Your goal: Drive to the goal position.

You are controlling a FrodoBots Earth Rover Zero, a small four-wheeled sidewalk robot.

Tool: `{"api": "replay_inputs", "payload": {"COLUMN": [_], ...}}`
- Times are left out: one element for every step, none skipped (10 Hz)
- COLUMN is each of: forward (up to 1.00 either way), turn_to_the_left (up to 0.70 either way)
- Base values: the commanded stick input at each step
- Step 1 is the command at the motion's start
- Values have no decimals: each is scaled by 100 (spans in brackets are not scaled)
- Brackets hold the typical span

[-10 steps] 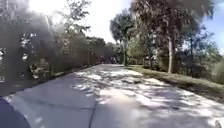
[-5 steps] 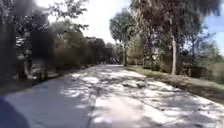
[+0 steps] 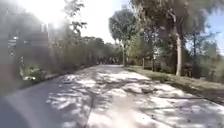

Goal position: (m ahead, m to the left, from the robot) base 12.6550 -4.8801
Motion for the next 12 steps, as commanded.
{"api": "replay_inputs", "payload": {"forward": [70, 70, 70, 70, 70, 70, 70, 70, 70, 70, 70, 70], "turn_to_the_left": [0, 0, 0, 0, 0, 0, 0, 0, 0, 0, 3, 35]}}
